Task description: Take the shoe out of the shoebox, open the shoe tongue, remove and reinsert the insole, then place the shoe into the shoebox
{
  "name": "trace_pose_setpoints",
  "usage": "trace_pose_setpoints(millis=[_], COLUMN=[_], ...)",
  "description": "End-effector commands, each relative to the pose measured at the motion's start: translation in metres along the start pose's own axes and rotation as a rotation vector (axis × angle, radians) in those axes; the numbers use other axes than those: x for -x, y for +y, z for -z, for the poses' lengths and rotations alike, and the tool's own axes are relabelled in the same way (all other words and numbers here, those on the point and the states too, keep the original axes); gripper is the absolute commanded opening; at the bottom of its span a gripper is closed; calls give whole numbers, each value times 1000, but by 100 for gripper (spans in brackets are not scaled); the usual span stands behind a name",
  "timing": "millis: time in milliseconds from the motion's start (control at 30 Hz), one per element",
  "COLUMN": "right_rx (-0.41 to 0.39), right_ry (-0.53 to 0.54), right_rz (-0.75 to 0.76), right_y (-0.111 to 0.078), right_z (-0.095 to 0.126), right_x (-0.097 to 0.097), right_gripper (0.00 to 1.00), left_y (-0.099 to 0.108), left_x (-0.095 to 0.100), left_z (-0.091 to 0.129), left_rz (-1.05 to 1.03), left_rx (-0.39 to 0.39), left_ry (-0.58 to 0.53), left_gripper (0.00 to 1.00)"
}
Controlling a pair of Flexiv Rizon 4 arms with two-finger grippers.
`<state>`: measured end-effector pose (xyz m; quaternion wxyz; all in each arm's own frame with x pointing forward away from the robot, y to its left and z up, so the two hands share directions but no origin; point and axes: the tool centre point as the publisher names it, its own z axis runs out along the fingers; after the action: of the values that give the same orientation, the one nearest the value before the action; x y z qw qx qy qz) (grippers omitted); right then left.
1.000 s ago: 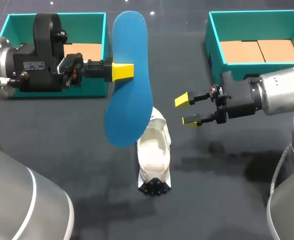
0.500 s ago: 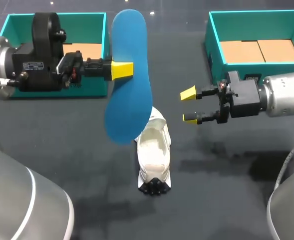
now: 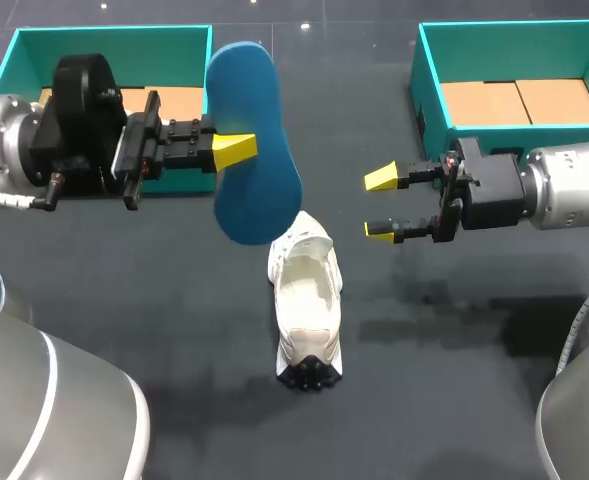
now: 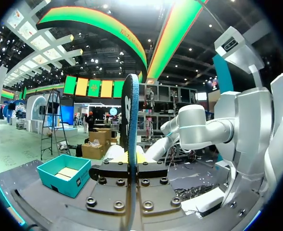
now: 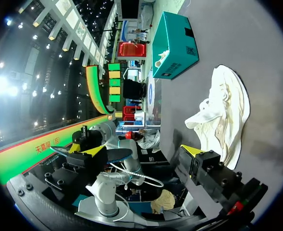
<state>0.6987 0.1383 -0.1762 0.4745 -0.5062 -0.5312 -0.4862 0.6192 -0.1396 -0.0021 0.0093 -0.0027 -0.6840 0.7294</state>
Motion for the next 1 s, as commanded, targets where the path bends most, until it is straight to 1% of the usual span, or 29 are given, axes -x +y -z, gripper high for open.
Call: trace_pose_setpoints(millis=[33,67,100,467,500,533,567,600,667,700,733,767,800,833,867,900,933,967,1000], right_rx=[2,5,6,6,6,6,6,6,6,4,5,5,2,1,0,-1,-2,-4,-6], right_ry=[22,23,30,30,30,30,30,30,30,29,27,25,24,24,29,29,32,39,41], right_rz=[0,-2,-6,-6,-6,-6,-6,-6,-6,-7,-9,-12,-12,-12,-16,-17,-19,-21,-21], right_y=[0,0,0,0,0,0,0,0,0,1,2,3,3,4,4,5,5,6,6], right_z=[-1,-1,0,0,0,0,0,0,0,-1,0,0,0,0,0,0,0,0,0], right_x=[1,1,0,0,0,0,0,0,0,-1,-2,-4,-5,-7,-9,-9,-11,-11,-13], right_gripper=[100,100,100,100,100,100,100,100,100,100,100,100,100,100,100,100,100,100,100], left_y=[4,6,9,9,10,14,18,23,32,37,41,47,51,55,60,62,65,66,68], left_x=[20,21,24,24,24,26,28,30,34,34,36,36,38,40,41,42,43,44,46], left_z=[-4,-3,-2,-2,-4,-4,-5,-6,-6,-7,-8,-9,-10,-10,-12,-12,-13,-14,-15], left_rz=[-225,-293,-341,-341,-379,-419,-481,-516,-609,-652,-689,-782,-795,-857,-923,-946,-1041,-1060,-1121], left_rx=[-7,-17,11,11,-24,-19,7,-56,-102,-86,-92,-64,-48,-43,-8,-4,31,48,65], left_ry=[22,5,-20,-20,9,18,16,53,79,90,103,118,124,138,143,154,156,160,158], left_gripper=[0,0,0,0,0,0,0,0,0,0,0,0,0,0,0,0,0,0,0])
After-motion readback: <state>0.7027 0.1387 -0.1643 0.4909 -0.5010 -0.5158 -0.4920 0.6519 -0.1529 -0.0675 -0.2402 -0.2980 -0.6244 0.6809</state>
